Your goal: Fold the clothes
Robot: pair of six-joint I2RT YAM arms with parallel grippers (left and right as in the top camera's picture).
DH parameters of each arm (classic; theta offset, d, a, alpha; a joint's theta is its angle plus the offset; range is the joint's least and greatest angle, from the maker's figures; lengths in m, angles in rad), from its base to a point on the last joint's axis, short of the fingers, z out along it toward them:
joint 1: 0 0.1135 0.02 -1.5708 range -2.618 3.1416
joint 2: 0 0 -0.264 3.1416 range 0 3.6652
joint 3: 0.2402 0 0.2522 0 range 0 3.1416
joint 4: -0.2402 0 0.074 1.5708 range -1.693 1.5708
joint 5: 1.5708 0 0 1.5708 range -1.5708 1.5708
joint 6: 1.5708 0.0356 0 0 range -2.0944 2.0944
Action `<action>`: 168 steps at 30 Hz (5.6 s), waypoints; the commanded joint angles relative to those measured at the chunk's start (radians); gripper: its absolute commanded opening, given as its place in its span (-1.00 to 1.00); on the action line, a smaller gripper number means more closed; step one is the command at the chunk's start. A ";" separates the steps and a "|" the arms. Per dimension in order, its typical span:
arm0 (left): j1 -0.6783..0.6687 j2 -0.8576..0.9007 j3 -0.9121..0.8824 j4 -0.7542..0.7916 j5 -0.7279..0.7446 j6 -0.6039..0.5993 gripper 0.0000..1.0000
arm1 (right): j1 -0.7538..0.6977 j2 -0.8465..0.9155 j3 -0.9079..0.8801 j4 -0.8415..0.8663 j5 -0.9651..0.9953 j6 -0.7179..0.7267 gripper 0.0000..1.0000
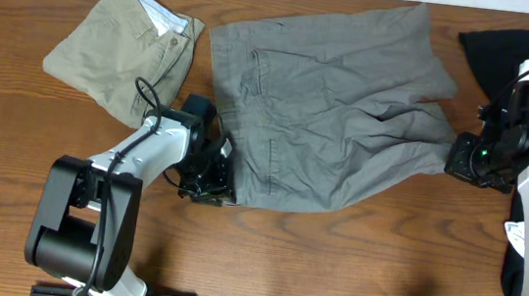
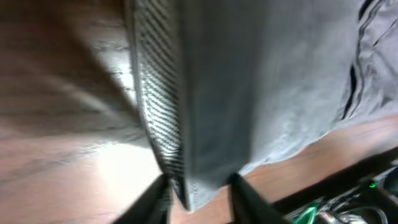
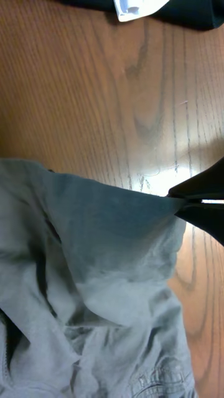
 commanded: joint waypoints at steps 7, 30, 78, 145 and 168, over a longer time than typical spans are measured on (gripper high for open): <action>0.164 -0.039 0.095 -0.199 0.026 0.081 -0.88 | -0.044 -0.001 0.005 0.029 0.016 -0.014 -0.98; 0.396 -0.490 0.213 -0.439 -0.071 0.212 -0.50 | -0.125 -0.053 0.021 -0.019 -0.050 -0.115 -0.97; 0.025 0.031 -0.087 -0.039 0.147 -0.089 -0.87 | -0.126 -0.053 0.021 0.002 -0.026 -0.093 -0.97; 0.267 -0.652 0.155 -0.356 -0.120 0.242 -0.86 | 0.021 0.053 -0.201 -0.111 -0.218 -0.126 0.13; 0.267 -0.652 0.155 -0.346 -0.119 0.241 -0.85 | 0.070 0.011 -0.503 0.204 -0.496 -0.252 -0.97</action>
